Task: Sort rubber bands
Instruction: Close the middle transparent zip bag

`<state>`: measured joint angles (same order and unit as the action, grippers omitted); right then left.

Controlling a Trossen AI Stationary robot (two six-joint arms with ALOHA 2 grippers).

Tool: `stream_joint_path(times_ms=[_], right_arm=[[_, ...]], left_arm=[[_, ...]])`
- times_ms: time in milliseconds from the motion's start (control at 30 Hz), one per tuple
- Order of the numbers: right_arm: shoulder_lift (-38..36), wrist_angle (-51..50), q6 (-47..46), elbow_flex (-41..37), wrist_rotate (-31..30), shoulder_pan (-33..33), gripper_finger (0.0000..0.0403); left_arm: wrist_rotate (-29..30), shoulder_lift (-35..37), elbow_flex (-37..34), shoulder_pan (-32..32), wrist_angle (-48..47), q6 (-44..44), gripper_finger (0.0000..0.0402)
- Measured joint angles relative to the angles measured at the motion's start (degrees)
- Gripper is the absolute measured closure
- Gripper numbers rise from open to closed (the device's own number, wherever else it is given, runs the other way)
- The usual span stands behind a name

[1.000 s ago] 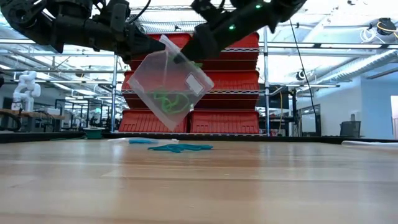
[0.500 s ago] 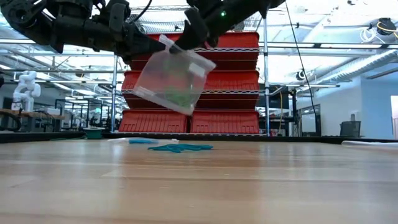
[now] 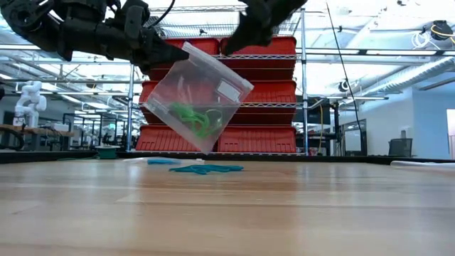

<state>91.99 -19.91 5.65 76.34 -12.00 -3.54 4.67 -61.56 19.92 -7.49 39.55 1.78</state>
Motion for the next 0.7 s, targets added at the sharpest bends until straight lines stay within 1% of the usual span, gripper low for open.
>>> stream_joint_path(times_ms=[67,100,200,267,367,533,633,700], right_arm=[[-1.08,-4.52,-0.93,0.0,-4.71,0.76,0.0381],[-1.45,-7.28,-1.85,0.0,-6.94,1.27,0.0391],[-2.09,-15.59,-7.15,-0.71,-11.1,2.58,0.0399],[-2.87,-18.52,-10.21,-3.83,-13.41,3.3,0.0401],[-5.77,-17.57,-15.67,-12.19,-13.55,3.56,0.0402],[-13.59,-10.23,-25.02,-26.65,-13.47,4.92,0.0403],[-18.24,-6.92,-29.1,-31.74,-13.47,7.18,0.0403],[-20.53,-6.42,-31.84,-33.62,-14.76,8.82,0.0403]], left_arm=[[0.02,-0.57,0.06,0.0,-0.01,-0.27,0.0401],[0.04,-1.05,0.25,-0.04,-0.28,-0.39,0.0401],[1.81,-3.1,2.22,-0.14,-1.19,-0.03,0.0401],[2.81,-5.17,4.42,-0.54,-2.91,0.7,0.0401],[3.11,-9.14,8.76,-1.56,-5.88,2.43,0.0401],[5.23,-17.6,19.14,-3.57,-11.93,5.74,0.0401],[5.46,-24.32,25.41,-3.87,-14.73,7.04,0.0401],[5.46,-29.29,29.73,-3.81,-15.58,7.81,0.0401]])
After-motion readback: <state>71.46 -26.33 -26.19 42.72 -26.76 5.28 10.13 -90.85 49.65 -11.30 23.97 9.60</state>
